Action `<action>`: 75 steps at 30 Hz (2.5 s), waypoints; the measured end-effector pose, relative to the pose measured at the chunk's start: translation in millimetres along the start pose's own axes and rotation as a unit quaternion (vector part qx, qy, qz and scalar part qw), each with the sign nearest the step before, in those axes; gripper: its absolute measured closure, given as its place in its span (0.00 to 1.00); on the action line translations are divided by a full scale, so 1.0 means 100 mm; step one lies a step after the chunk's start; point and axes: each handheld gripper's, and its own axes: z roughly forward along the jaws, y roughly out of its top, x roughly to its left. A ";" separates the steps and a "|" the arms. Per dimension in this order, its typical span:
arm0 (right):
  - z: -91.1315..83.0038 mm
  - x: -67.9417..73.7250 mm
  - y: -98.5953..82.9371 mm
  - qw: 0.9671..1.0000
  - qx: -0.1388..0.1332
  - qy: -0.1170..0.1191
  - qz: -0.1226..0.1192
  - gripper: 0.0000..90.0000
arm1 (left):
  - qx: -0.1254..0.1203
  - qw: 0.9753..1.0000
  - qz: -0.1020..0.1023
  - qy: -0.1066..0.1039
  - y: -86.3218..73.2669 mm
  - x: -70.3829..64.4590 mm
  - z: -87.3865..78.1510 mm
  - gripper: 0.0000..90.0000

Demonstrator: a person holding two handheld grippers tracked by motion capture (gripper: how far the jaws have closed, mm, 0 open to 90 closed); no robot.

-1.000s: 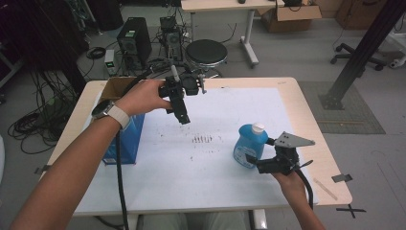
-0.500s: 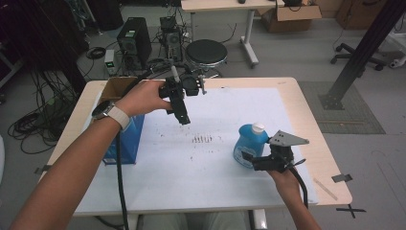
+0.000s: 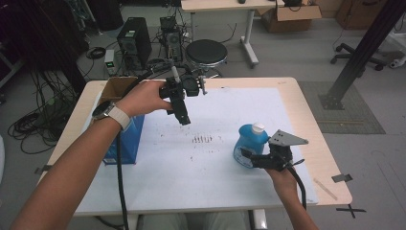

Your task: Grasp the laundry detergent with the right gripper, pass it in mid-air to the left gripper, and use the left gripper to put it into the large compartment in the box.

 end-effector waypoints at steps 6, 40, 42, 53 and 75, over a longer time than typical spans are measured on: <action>0.00 -0.01 -0.01 1.000 -0.004 -0.001 0.004 0.28 | 0.001 1.000 -0.002 -0.001 -0.01 0.01 0.00 0.06; -0.02 0.09 0.00 0.999 -0.008 -0.018 -0.031 0.49 | -0.001 1.000 -0.008 -0.001 -0.05 0.02 0.01 0.07; -0.02 0.09 0.00 0.999 -0.007 -0.017 -0.031 0.49 | 0.000 1.000 -0.006 -0.001 -0.04 0.02 0.01 0.07; -0.07 0.05 0.11 0.999 -0.004 -0.002 -0.036 0.49 | -0.003 1.000 -0.006 -0.002 -0.05 0.00 -0.02 0.07; -0.29 0.03 0.54 0.989 0.020 0.124 -0.076 0.49 | -0.034 0.999 0.017 -0.006 -0.03 -0.28 -0.35 0.07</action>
